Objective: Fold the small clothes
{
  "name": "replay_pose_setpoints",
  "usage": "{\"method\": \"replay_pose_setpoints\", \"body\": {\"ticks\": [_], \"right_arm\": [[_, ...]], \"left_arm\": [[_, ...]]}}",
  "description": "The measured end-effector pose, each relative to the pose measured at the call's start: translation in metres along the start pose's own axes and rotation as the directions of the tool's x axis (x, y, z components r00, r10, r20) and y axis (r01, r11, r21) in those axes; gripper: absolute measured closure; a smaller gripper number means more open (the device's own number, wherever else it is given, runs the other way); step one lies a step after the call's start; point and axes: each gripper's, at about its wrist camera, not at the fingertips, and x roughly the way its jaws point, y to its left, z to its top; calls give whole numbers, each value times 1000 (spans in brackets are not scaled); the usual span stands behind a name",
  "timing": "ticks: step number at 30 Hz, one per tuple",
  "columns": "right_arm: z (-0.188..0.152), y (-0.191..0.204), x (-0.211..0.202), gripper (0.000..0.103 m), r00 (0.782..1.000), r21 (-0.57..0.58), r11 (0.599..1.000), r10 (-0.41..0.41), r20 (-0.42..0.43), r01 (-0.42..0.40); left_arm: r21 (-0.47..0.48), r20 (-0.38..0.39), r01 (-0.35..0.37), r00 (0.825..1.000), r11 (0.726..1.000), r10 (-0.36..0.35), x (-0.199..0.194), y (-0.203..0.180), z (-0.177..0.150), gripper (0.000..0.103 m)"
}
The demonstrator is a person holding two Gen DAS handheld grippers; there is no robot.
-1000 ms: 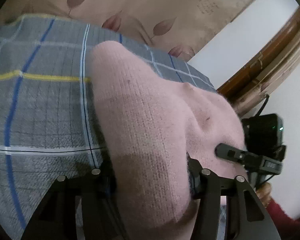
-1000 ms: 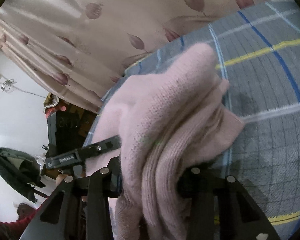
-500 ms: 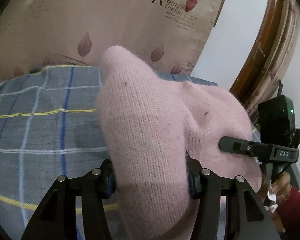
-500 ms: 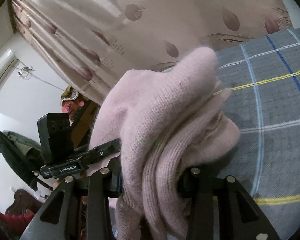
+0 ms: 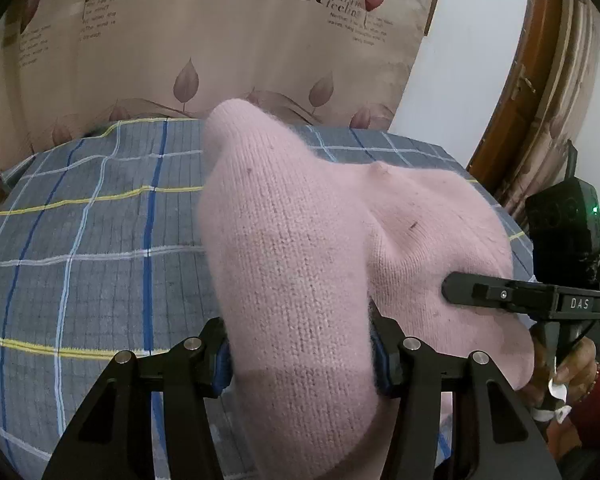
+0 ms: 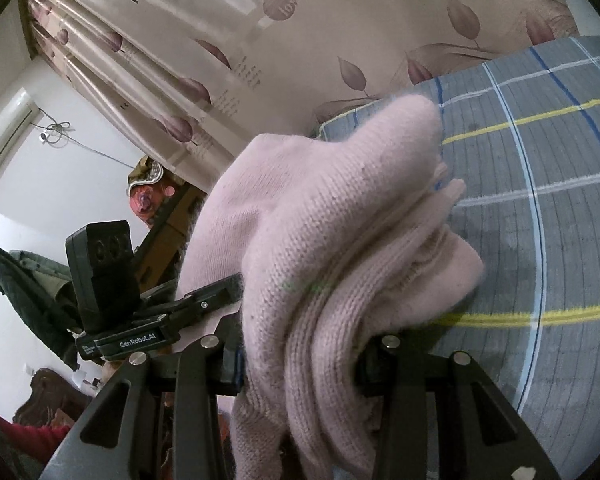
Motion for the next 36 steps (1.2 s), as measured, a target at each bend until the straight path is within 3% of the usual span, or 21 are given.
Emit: {"method": "replay_pose_setpoints", "body": {"ticks": [24,30,36], "right_arm": [[-18,-19,5,66,999,46,999,-18,-36,19],[-20,-21,8,66,998,35,999,-38,-48,40],[-23,-24,9,66,998,31,998,-47,-51,49]], "left_arm": [[10,-39,-42,998,999,42,20,-7,-25,48],[-19,-28,-57,998,998,57,23,2,-31,42],[9,0,-87,996,996,87,20,-1,-34,38]]}}
